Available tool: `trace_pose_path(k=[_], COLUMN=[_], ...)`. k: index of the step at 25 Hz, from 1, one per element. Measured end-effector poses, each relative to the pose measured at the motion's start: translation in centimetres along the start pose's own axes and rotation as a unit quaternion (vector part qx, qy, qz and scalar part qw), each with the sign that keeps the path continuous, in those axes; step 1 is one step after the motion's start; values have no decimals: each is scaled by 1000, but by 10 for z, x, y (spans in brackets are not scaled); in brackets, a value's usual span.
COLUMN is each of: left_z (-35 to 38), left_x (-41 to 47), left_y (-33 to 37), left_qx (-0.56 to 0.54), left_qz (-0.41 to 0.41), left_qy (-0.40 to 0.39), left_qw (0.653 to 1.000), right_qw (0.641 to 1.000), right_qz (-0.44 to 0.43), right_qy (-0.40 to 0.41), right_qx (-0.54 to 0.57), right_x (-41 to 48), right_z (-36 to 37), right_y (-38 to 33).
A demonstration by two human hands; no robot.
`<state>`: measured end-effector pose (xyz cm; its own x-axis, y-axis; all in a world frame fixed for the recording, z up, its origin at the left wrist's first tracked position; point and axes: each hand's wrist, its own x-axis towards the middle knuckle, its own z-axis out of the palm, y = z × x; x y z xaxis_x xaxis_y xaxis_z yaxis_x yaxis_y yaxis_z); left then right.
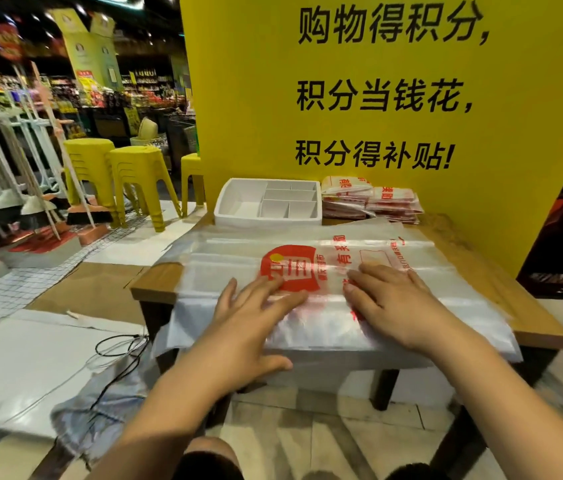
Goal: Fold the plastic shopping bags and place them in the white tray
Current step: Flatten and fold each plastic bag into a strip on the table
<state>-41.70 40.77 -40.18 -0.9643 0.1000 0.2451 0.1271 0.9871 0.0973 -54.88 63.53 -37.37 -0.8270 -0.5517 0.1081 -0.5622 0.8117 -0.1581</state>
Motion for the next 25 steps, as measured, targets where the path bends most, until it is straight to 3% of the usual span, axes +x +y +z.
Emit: trace_pose_path(k=[5,13,20,25], left_z=[-8,-51,-124,-127], left_x=[-2,16,33,29], left_y=[3,-21,-86,-114], left_qx=[-84,-126,-120,-59], left_qz=[-8,-21,-73,-159], left_qy=[48,-31,-229,-210], left_qw=[995,991,963,963], right_qw=[991,994,985,984], right_qz=[-55,-93,-87,-26], right_qy=[120,50,-148,-176], right_qx=[31,-34,-7,-18], right_x=[-52,-46,4,21], right_z=[1,-27,-79,-87], right_y=[-32,-2,10,23])
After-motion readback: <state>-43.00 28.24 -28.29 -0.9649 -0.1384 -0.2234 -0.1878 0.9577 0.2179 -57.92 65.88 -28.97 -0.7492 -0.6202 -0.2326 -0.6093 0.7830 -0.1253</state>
